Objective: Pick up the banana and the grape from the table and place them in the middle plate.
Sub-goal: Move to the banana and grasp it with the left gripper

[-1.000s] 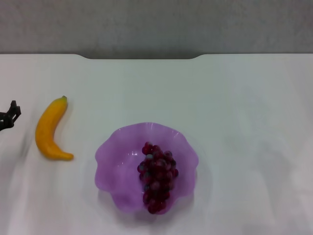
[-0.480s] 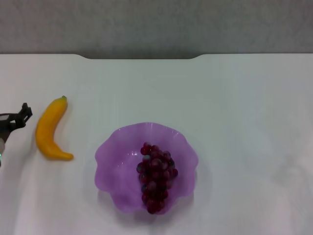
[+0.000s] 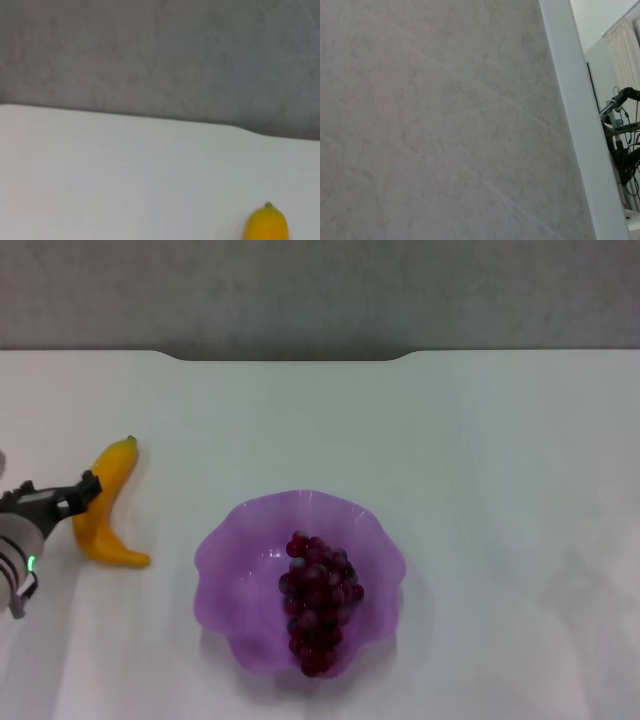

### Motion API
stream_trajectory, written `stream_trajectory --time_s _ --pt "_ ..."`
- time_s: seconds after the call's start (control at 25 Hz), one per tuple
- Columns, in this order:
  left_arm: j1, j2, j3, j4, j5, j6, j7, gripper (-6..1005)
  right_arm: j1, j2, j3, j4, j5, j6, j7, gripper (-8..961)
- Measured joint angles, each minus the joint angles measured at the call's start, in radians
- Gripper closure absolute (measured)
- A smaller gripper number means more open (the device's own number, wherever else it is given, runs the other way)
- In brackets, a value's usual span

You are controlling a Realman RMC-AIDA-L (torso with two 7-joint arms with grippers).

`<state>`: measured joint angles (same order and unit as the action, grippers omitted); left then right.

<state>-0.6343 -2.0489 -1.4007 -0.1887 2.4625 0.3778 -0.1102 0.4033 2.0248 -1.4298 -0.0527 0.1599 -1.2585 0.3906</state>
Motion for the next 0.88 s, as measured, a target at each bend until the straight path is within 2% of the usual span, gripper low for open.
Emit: stream_trajectory --time_s 0.24,0.64,0.88 --pt "0.007 -0.005 0.048 -0.027 -0.002 -0.034 -0.004 125 0.000 -0.001 0.000 0.001 0.000 0.001 0.000 954" --pt "0.012 -0.007 0.052 -0.029 0.000 -0.037 -0.004 126 0.002 -0.002 -0.003 -0.002 0.001 0.000 0.003 954" --pt "0.017 -0.006 0.133 -0.031 -0.003 -0.032 -0.061 126 0.002 -0.002 -0.008 -0.004 0.001 -0.003 0.004 954"
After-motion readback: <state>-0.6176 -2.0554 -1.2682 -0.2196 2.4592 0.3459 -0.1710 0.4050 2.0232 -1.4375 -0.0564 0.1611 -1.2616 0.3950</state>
